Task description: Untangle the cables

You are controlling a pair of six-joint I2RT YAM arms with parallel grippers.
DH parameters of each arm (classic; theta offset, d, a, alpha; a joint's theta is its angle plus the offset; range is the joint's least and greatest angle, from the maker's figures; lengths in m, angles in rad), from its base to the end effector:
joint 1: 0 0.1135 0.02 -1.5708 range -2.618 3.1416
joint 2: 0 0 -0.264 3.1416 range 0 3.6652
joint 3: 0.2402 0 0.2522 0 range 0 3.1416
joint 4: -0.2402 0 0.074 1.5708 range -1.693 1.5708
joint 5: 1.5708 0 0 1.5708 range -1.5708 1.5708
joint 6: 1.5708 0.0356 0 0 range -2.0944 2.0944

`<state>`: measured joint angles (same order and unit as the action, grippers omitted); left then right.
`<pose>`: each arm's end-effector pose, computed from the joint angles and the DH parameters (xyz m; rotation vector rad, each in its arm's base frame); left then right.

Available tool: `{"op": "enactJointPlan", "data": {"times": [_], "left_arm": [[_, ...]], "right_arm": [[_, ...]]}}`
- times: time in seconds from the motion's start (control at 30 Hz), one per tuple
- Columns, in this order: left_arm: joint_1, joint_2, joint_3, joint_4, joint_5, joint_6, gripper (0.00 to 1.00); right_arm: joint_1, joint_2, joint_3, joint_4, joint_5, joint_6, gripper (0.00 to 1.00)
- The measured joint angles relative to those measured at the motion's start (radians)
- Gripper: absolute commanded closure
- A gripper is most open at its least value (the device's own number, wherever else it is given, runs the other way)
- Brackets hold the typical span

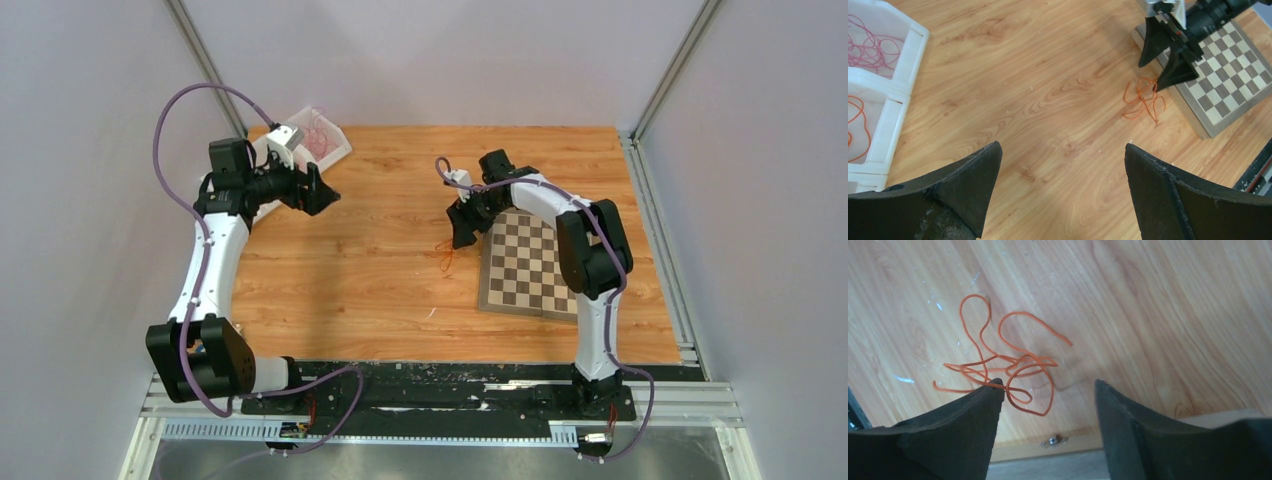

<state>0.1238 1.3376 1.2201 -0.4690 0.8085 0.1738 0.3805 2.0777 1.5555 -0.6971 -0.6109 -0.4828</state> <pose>0.2924 0.0104 0.3467 0.5025 1.9640 -0.6789 0.3879 0.1771 0.1773 -1.2439 2.3458 0.8107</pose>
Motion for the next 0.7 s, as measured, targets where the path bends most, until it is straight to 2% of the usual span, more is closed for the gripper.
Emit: {"op": "enactJointPlan", "data": {"times": [0.07, 0.17, 0.2, 0.4, 0.7], "left_arm": [[0.0, -0.017, -0.008, -0.016, 0.003, 0.019, 0.0], [0.0, -0.055, -0.037, -0.037, 0.019, 0.057, 0.0], [-0.002, -0.061, -0.043, -0.04, 0.023, 0.063, 0.0], [-0.042, -0.113, -0.113, -0.049, 0.053, 0.159, 0.0], [-0.285, -0.188, -0.209, 0.057, 0.059, 0.317, 0.0]], "right_arm": [[0.004, 0.031, 0.014, 0.007, 0.005, -0.002, 0.69], [0.014, 0.047, 0.014, 0.003, -0.009, -0.006, 0.97], [0.017, 0.047, 0.014, 0.002, -0.027, -0.01, 1.0], [0.023, -0.028, 0.019, 0.002, -0.211, 0.003, 1.0], [0.042, -0.172, 0.191, 0.077, -0.413, 0.111, 1.0]]}}
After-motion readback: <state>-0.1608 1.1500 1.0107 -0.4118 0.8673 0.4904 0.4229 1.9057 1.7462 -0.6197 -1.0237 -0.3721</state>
